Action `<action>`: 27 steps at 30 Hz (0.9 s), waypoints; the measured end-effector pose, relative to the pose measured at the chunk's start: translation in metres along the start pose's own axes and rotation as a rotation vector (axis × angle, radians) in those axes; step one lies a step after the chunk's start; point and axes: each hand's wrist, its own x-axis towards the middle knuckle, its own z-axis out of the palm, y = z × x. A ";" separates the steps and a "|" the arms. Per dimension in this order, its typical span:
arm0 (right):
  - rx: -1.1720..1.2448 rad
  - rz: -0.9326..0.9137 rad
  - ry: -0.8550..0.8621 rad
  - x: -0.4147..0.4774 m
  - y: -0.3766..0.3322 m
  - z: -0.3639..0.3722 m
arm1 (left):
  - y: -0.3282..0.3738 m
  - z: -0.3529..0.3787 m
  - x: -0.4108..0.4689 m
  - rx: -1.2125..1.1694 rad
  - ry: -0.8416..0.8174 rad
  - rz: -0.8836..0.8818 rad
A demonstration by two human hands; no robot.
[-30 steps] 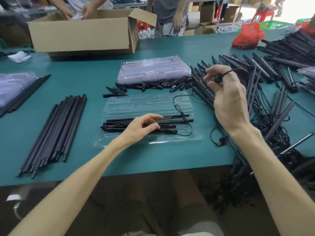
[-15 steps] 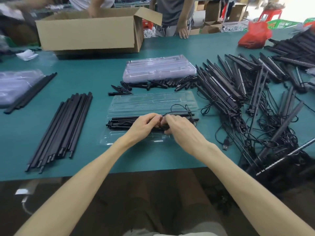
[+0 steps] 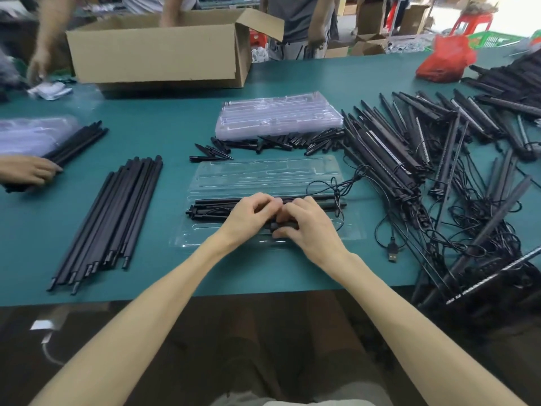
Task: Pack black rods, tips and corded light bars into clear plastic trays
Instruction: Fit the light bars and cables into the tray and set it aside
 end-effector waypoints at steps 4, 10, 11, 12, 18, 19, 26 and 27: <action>0.066 0.020 -0.044 -0.001 0.003 -0.001 | -0.001 -0.003 0.001 0.061 -0.008 0.049; 0.058 0.005 -0.179 -0.002 0.009 -0.024 | -0.003 -0.003 -0.001 0.054 0.019 0.067; 0.052 0.007 -0.186 -0.003 0.009 -0.025 | -0.003 -0.003 -0.001 0.060 0.031 0.064; 0.052 0.012 -0.180 -0.003 0.009 -0.025 | -0.002 -0.003 -0.001 0.058 0.041 0.059; 0.080 0.030 -0.158 0.002 -0.003 -0.011 | 0.001 -0.006 0.001 -0.025 0.069 0.012; 0.074 0.027 -0.155 0.004 -0.004 -0.009 | 0.001 -0.007 0.002 -0.035 0.069 0.003; 0.058 0.037 -0.143 0.006 -0.001 -0.009 | 0.002 -0.026 0.006 0.026 0.006 -0.002; 0.067 0.046 -0.140 0.006 -0.001 -0.010 | 0.001 -0.030 0.006 0.038 -0.010 -0.010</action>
